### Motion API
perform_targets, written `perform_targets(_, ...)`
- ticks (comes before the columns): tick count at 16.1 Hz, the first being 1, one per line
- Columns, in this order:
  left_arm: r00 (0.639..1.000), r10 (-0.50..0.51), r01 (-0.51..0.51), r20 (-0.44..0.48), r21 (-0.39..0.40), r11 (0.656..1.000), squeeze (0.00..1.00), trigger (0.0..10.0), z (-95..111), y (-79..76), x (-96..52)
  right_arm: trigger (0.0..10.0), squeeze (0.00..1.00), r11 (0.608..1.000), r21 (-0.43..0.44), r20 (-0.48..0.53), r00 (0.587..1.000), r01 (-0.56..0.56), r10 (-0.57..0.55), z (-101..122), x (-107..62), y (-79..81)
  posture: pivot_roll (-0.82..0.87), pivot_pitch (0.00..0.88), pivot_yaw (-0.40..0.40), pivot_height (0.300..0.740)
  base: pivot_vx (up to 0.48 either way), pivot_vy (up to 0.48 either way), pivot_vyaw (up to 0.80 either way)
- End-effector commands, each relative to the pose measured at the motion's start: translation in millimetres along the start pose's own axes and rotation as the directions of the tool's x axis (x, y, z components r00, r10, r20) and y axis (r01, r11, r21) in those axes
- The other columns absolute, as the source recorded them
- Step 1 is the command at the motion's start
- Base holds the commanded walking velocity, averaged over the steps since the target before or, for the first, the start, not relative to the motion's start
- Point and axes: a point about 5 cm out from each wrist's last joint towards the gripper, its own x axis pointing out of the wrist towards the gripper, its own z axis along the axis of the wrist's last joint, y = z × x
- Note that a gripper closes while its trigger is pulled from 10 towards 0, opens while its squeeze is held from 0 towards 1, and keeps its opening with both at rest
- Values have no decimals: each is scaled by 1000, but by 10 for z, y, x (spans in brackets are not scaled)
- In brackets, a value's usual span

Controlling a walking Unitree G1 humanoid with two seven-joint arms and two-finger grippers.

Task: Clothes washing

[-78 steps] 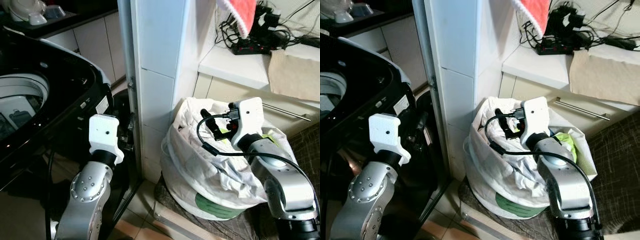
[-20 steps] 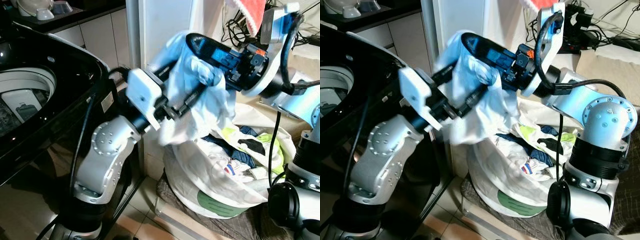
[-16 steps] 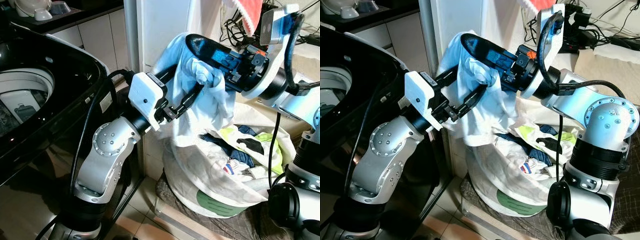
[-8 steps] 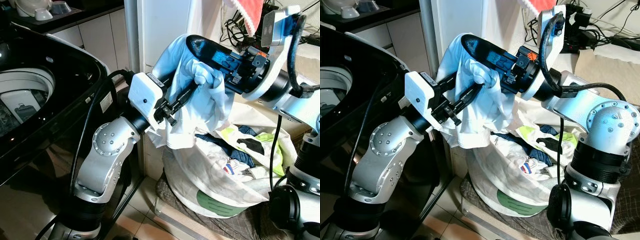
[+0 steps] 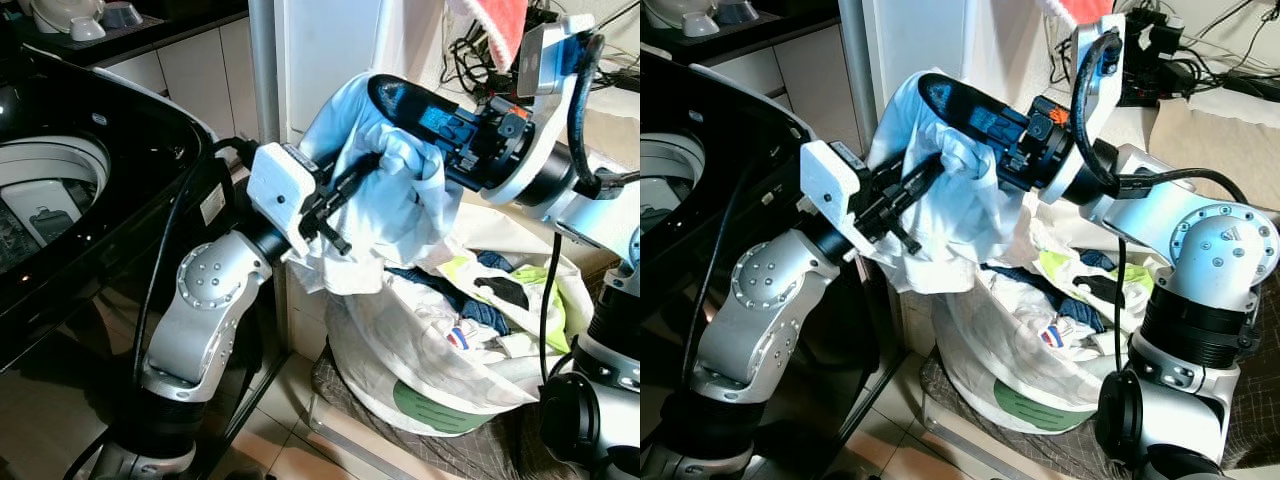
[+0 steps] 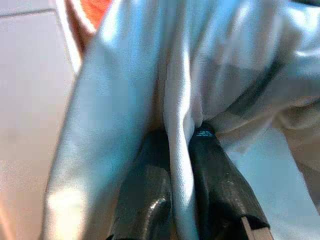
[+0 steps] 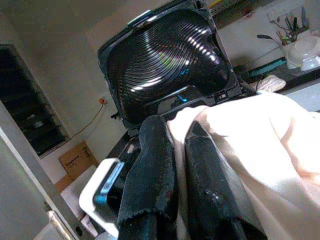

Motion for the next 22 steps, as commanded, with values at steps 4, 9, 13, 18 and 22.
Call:
perform_targets(4, 988, 140, -136, -66, 64, 989, 0, 0, -76, 289, -41, 0, 0, 994, -78, 13, 997, -75, 77, 45, 10, 154, -21, 0, -23, 740, 0, 0, 0)
perform_targets(9, 807, 589, -525, 36, 498, 690, 0, 0, 449, 1532, -327, 10000, 1000, 983, -182, -29, 1000, -12, 7, 5, 27, 137, -17, 0, -19, 740, 0, 0, 0)
perform_targets(13, 533, 839, -539, 104, 807, 243, 0, 0, 902, 2369, -797, 10000, 0, 947, -321, -198, 977, 11, -78, -337, 159, 140, -8, 0, -11, 740, 0, 0, 0)
perform_targets(18, 340, 831, -386, -441, 740, 551, 0, 10000, -119, 2359, -1084, 10000, 0, 930, -349, -242, 947, 119, -212, -588, 260, 12, -12, 0, 1, 740, 0, 0, 0)
perform_targets(22, 175, 796, -343, -579, 722, 601, 0, 10000, -466, 2288, -1429, 10000, 0, 925, -375, -265, 948, 68, -177, -775, 306, 127, -17, 0, 5, 740, 0, 0, 0)
